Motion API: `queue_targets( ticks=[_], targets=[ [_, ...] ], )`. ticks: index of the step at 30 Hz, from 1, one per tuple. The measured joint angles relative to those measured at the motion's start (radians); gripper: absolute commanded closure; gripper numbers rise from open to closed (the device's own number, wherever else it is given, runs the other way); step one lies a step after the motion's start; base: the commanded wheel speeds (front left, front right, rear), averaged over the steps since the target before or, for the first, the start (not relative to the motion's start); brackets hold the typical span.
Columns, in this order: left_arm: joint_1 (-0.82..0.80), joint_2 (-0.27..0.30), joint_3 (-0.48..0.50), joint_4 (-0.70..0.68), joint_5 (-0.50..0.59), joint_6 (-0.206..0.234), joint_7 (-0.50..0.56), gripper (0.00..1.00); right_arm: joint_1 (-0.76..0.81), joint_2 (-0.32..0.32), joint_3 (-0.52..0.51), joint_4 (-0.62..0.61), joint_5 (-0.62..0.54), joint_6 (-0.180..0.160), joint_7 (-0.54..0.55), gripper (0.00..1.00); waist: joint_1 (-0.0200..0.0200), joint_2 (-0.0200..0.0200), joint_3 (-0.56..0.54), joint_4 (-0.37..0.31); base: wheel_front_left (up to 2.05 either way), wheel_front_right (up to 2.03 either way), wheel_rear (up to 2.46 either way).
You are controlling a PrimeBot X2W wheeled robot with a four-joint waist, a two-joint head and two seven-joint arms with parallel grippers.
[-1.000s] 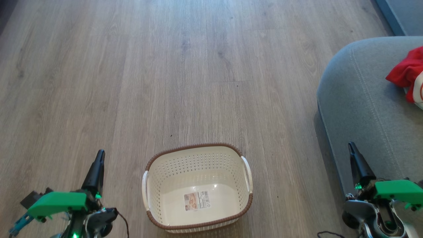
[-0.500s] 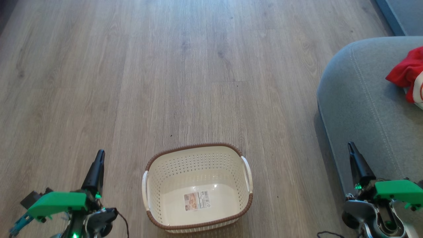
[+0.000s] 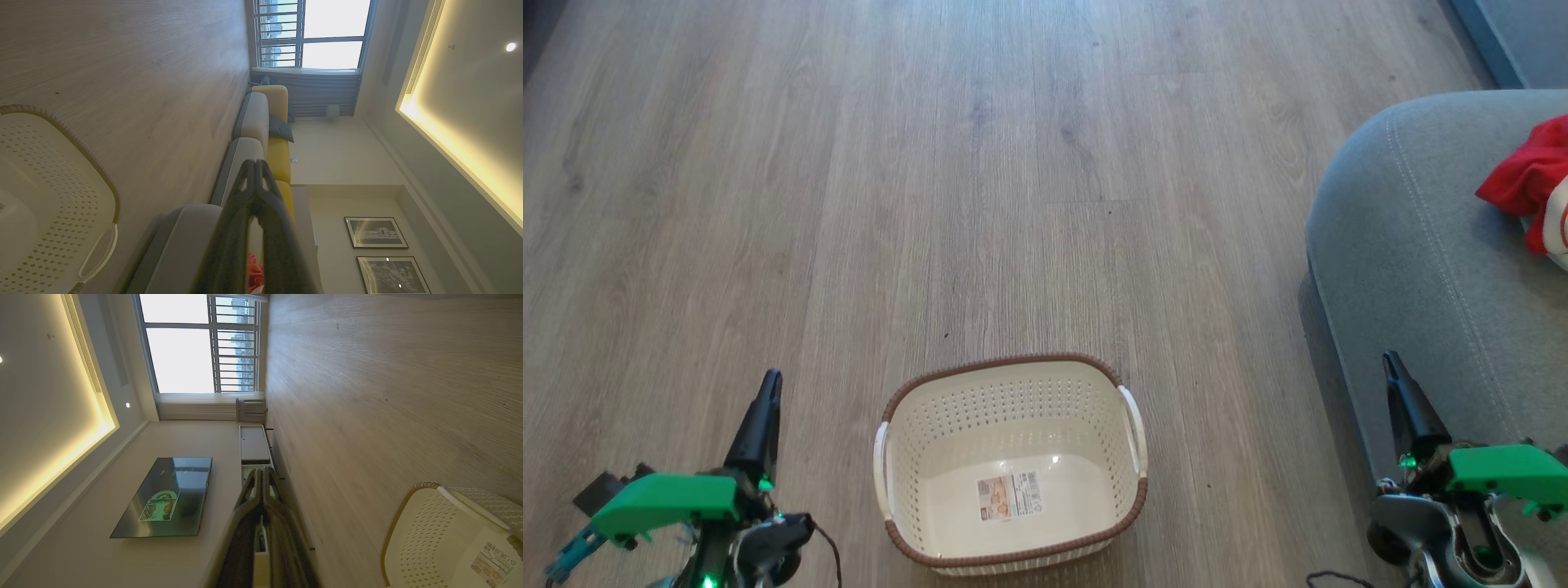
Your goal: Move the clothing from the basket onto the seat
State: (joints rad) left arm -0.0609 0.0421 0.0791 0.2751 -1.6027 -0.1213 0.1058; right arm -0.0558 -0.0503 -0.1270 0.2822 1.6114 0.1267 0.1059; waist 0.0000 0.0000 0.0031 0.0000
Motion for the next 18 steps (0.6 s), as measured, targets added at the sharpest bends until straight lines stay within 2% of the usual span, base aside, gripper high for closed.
queue_targets(
  ticks=[18],
  targets=[
    [0.000,0.000,0.000,0.000,0.000,0.000,0.000,1.00,0.000,0.000,-0.001,0.000,0.000,0.000,0.000,1.00,0.0000,0.0000,0.000,0.000,0.00,0.00,0.00]
  ],
)
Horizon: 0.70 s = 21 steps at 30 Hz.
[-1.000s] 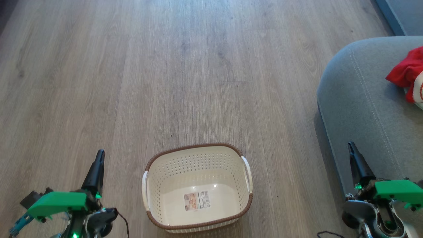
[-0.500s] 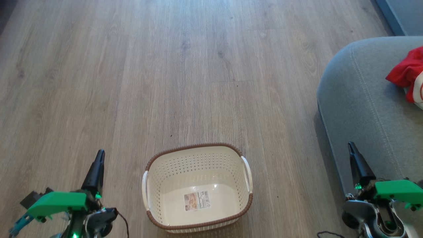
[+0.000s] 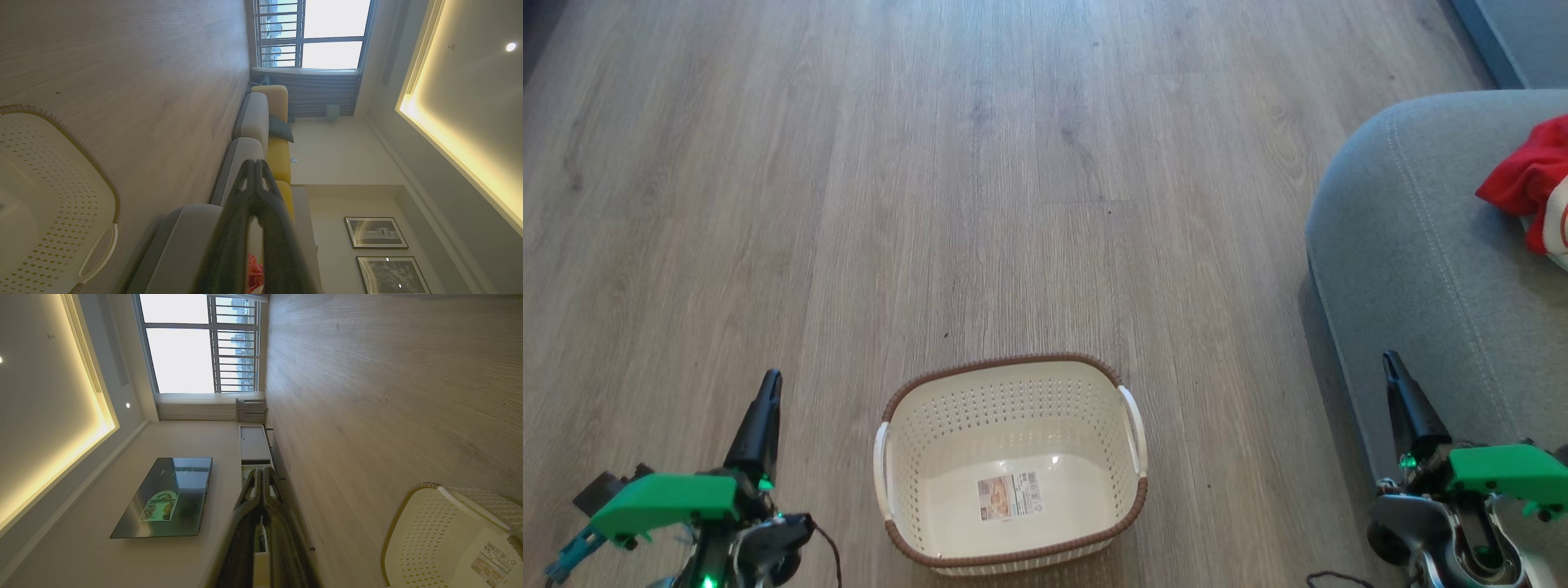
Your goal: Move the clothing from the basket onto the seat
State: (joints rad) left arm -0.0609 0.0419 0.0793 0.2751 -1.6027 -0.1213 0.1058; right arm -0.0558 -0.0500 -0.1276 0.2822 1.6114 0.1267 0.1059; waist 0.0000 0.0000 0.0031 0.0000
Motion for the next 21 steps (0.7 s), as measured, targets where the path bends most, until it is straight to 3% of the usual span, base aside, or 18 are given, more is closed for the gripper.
queue_targets(
  ticks=[21],
  targets=[
    [0.000,0.000,0.000,0.000,0.000,0.000,0.000,1.00,0.000,0.001,-0.001,0.000,0.000,0.000,0.000,1.00,0.0000,0.0000,0.000,0.000,0.00,0.00,0.00]
  ],
)
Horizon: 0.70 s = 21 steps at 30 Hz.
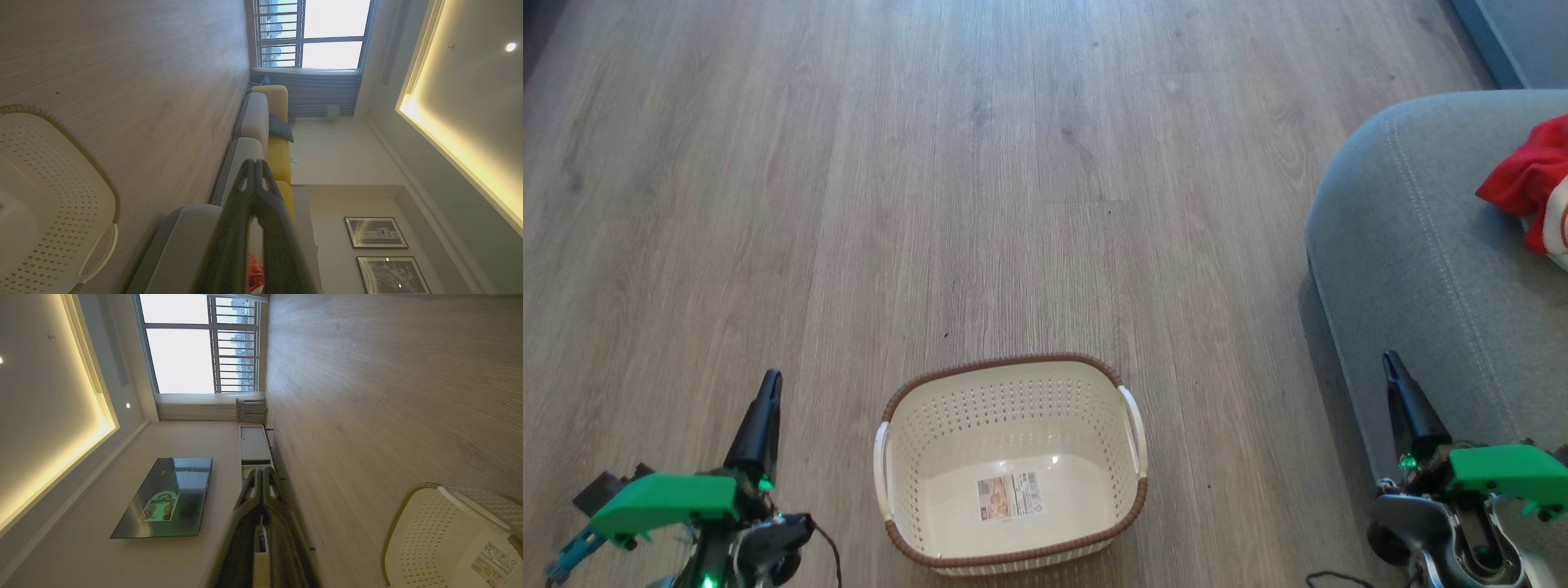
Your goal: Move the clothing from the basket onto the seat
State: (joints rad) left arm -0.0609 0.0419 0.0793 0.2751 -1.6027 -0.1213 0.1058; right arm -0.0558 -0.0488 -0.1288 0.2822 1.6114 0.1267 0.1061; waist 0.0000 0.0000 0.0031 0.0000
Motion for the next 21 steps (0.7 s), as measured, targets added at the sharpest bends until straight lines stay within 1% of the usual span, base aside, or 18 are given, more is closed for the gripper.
queue_targets(
  ticks=[21],
  targets=[
    [0.000,0.000,0.000,0.000,0.000,0.000,0.000,1.00,0.000,0.002,-0.001,0.000,0.000,0.000,0.001,1.00,0.0000,0.0000,0.000,0.000,0.00,0.00,0.00]
  ],
)
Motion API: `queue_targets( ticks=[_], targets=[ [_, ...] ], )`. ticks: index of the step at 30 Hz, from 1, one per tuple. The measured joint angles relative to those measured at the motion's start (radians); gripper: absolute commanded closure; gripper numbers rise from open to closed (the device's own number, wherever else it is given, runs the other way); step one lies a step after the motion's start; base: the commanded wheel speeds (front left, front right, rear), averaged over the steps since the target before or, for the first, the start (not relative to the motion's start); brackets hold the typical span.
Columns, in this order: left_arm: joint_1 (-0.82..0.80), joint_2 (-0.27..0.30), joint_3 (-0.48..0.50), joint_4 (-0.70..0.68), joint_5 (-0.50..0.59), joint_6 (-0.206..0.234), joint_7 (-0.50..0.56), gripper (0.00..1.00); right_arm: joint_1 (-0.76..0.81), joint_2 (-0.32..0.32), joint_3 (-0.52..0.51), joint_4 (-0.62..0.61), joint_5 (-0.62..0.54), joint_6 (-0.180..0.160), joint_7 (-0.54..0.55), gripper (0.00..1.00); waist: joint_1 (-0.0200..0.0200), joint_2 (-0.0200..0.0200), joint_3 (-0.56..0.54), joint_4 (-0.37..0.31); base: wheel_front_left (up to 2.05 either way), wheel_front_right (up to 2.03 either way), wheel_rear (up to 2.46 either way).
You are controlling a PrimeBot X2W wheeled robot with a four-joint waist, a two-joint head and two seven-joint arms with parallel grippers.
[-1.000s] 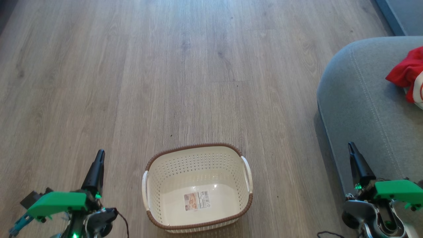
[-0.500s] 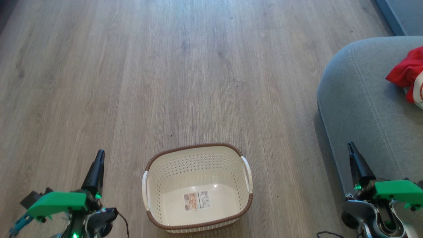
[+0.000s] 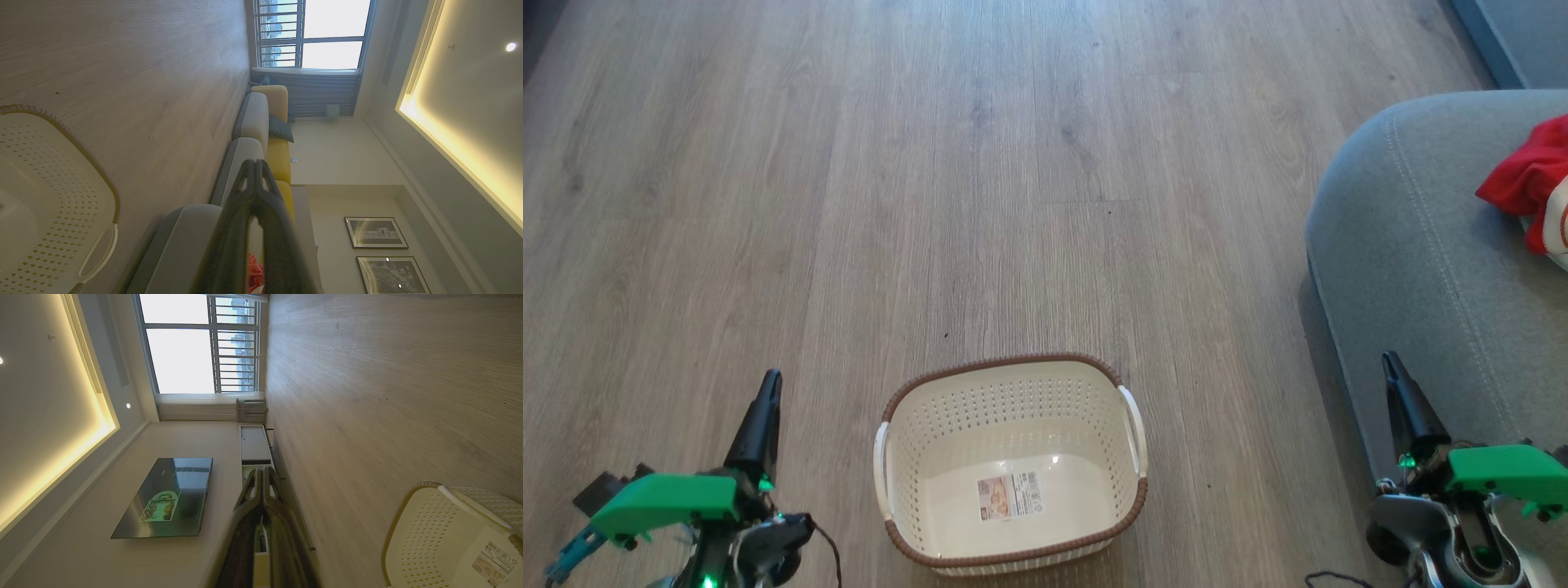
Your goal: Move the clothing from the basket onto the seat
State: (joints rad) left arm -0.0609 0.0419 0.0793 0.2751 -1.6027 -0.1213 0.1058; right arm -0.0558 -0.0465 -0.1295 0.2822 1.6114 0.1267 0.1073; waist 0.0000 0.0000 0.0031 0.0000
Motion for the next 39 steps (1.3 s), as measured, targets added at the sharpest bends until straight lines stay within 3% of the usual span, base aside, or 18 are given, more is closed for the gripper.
queue_targets(
  ticks=[39],
  targets=[
    [0.000,0.000,0.000,0.000,0.000,0.000,0.000,1.00,0.000,0.000,-0.001,0.000,0.000,0.000,0.000,1.00,0.0000,0.0000,0.000,0.000,0.00,0.00,0.00]
  ],
)
